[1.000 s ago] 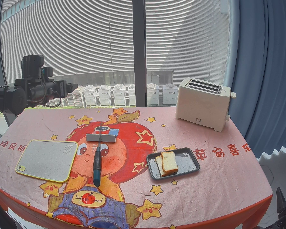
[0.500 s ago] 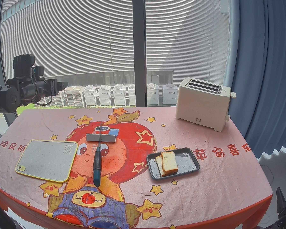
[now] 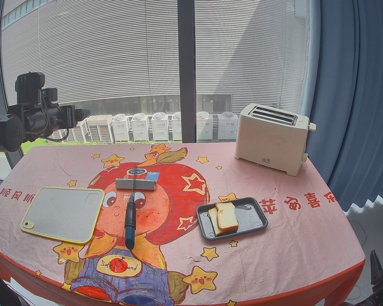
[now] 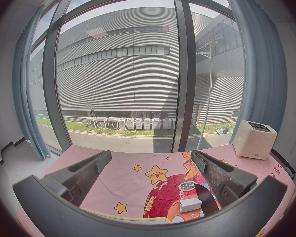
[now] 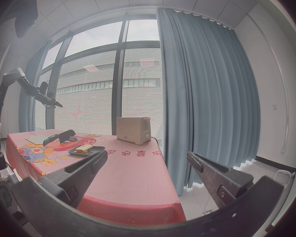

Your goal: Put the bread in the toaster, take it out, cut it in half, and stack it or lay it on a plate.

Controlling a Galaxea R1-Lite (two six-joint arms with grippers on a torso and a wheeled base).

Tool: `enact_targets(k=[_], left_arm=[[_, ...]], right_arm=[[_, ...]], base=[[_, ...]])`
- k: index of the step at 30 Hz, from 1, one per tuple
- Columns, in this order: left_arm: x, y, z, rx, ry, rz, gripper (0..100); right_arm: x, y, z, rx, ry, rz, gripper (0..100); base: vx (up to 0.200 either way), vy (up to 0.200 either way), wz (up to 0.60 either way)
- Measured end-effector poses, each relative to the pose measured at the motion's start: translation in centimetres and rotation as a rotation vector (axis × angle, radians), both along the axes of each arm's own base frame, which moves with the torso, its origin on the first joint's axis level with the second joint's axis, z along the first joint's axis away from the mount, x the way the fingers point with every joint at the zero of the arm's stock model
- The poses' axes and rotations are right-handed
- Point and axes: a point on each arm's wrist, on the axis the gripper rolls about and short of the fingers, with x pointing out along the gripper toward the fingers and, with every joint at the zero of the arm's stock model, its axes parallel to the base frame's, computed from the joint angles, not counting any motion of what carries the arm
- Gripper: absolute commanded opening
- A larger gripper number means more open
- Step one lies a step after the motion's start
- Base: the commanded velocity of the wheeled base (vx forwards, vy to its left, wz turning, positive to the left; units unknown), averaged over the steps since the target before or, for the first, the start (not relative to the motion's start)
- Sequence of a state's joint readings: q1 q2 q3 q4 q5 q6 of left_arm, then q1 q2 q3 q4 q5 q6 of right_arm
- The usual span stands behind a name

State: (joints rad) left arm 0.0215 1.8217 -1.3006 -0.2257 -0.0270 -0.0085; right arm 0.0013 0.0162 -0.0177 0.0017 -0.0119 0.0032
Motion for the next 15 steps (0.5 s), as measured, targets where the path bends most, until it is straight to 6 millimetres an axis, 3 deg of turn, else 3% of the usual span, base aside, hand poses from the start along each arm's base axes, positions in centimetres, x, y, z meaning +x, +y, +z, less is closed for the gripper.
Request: enact_targets(k=[6, 15], left_arm=[[-1.5, 0.0, 0.2, -0.008, 0.005, -0.001, 100], [-6.3, -0.2, 0.3, -0.031, 0.015, 0.000, 100]], right_arm=[[0.0, 0.0, 0.0, 0.000, 0.000, 0.000, 100], [0.0, 0.0, 0.0, 0.000, 0.000, 0.000, 100]], base=[[0.000, 0.000, 0.00], [0.000, 0.000, 0.00]])
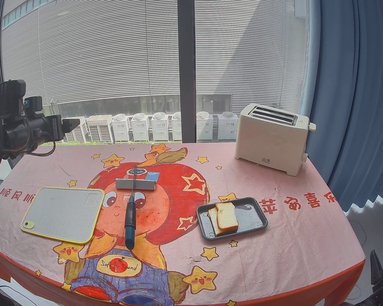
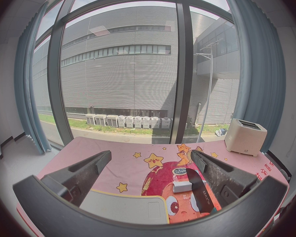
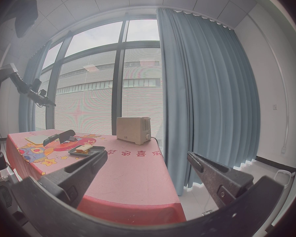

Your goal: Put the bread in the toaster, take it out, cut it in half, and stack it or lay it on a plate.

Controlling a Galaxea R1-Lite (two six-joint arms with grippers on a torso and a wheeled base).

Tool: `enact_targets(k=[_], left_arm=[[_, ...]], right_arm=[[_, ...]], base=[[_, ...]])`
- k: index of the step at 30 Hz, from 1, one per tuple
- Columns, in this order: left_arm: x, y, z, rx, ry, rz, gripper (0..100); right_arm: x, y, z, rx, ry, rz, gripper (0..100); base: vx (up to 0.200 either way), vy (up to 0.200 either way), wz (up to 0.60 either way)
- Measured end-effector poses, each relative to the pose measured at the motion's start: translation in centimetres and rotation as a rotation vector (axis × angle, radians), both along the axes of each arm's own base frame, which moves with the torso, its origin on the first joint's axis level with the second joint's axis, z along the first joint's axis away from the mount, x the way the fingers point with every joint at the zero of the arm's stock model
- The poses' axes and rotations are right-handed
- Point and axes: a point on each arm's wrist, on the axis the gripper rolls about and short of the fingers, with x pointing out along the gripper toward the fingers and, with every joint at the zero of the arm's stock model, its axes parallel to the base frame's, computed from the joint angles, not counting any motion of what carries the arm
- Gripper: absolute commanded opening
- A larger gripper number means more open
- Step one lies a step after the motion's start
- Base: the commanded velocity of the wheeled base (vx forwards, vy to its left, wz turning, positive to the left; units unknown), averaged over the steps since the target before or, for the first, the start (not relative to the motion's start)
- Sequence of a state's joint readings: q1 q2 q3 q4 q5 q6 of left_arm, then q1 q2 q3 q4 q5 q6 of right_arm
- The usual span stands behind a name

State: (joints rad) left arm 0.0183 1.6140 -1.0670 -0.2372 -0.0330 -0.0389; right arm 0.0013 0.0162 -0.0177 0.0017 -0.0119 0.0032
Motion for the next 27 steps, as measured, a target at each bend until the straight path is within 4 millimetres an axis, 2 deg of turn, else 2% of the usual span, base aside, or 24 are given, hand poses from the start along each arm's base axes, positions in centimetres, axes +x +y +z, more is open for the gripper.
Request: enact_targets(k=[4, 14, 27], left_arm=[[-2.1, -0.1, -0.5, -0.004, -0.022, -0.002, 100], [-7.6, -0.1, -1.6, 0.004, -0.225, 0.008, 100], [-16.2, -0.5, -4.3, -0.003, -0.277, -0.054, 100]], right_arm=[[0.0, 0.0, 0.0, 0.000, 0.000, 0.000, 100], [0.0, 0.0, 0.0, 0.000, 0.000, 0.000, 100], [0.0, 0.0, 0.0, 0.000, 0.000, 0.000, 100]], base=[[0.000, 0.000, 0.00], [0.000, 0.000, 0.00], [0.000, 0.000, 0.00]])
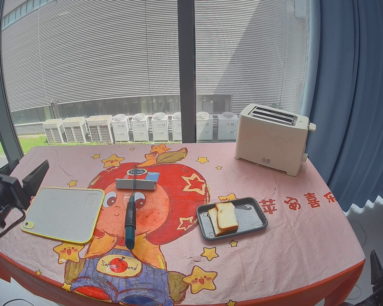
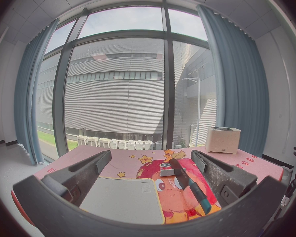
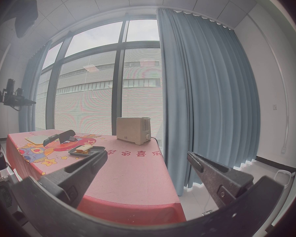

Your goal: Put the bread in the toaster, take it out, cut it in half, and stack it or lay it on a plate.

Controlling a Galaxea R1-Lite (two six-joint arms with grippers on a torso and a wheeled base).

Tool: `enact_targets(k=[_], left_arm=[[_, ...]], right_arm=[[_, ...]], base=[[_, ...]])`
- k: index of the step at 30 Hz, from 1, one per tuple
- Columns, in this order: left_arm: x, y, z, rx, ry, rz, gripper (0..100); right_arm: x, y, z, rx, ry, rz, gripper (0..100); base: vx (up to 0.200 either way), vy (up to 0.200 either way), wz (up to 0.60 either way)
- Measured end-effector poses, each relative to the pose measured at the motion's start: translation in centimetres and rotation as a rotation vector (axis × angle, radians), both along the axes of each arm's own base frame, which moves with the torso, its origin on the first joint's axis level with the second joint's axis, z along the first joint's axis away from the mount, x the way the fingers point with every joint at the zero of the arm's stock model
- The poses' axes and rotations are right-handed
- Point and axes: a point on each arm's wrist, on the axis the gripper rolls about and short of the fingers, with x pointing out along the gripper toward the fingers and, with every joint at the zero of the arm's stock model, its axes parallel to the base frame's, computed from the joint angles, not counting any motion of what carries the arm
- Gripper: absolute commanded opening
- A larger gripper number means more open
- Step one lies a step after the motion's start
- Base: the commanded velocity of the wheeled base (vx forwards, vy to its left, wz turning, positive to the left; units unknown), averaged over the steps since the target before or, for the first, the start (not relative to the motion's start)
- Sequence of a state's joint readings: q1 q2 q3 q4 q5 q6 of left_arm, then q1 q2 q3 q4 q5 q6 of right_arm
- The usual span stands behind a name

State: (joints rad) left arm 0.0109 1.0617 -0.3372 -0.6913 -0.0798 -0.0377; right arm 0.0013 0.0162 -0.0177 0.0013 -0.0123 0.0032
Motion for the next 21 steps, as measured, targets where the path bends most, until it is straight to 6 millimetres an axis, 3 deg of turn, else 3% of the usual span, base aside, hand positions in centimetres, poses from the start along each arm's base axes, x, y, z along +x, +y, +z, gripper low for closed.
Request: enact_targets(k=[10, 21], left_arm=[[-6.5, -0.2, -2.6, 0.001, -0.045, -0.061, 100], [-13.3, -0.4, -9.0, 0.019, 0.107, -0.105, 100]], right_arm=[[0.0, 0.0, 0.0, 0.000, 0.000, 0.000, 100], [0.0, 0.0, 0.0, 0.000, 0.000, 0.000, 100]], base=[[0.000, 0.000, 0.00], [0.000, 0.000, 0.00]])
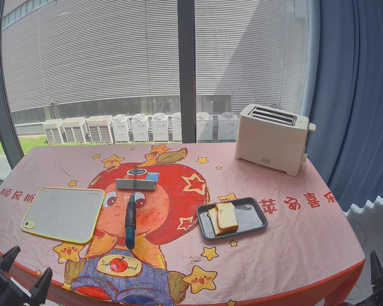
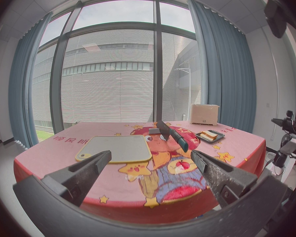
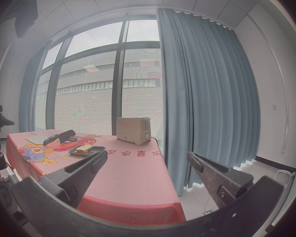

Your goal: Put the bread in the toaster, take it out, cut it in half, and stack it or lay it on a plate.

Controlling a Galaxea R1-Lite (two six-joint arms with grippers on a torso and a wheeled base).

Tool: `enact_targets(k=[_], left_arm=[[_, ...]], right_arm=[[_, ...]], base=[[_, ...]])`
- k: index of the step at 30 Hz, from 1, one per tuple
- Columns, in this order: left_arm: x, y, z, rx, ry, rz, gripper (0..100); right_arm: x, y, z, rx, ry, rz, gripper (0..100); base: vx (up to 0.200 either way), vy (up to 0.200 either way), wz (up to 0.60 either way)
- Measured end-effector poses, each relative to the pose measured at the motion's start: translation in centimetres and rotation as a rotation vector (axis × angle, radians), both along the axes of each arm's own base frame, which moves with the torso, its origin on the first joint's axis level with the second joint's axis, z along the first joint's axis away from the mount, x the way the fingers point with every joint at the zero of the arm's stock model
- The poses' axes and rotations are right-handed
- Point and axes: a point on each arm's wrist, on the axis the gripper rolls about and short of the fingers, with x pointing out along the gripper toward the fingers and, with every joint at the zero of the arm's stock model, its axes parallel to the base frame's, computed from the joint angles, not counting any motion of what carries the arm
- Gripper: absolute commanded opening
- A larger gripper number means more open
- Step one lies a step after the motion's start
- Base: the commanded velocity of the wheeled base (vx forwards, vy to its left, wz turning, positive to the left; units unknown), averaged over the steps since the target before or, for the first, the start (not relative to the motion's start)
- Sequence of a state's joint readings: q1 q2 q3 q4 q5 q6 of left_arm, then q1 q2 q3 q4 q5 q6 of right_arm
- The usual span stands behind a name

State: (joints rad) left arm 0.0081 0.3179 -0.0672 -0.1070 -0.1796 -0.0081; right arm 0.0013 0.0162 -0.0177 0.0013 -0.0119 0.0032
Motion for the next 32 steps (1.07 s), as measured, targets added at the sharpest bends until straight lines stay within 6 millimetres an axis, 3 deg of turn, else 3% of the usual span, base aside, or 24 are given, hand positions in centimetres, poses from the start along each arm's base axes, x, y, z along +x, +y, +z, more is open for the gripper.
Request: enact_targets(k=[5, 8, 15, 21, 32], left_arm=[[-2.0, 0.0, -2.1, 0.010, -0.023, -0.002, 100], [-2.4, 0.1, -2.4, 0.002, -0.069, 0.036, 100], [-2.7, 0.5, -2.8, 0.008, -0.127, 0.213, 100], [-2.7, 0.3, -2.9, 0.041, -0.144, 0.130, 100], [-2.8, 0.3, -2.9, 0.037, -0.150, 0.135, 100]], right_arm=[[0.0, 0.0, 0.0, 0.000, 0.000, 0.000, 100], [0.0, 0.0, 0.0, 0.000, 0.000, 0.000, 100], [0.0, 0.0, 0.0, 0.000, 0.000, 0.000, 100], [0.0, 0.0, 0.0, 0.000, 0.000, 0.000, 100], [0.0, 0.0, 0.0, -0.003, 0.000, -0.001, 100]], base=[[0.000, 0.000, 0.00], [0.000, 0.000, 0.00], [0.000, 0.000, 0.00], [0.000, 0.000, 0.00], [0.000, 0.000, 0.00]])
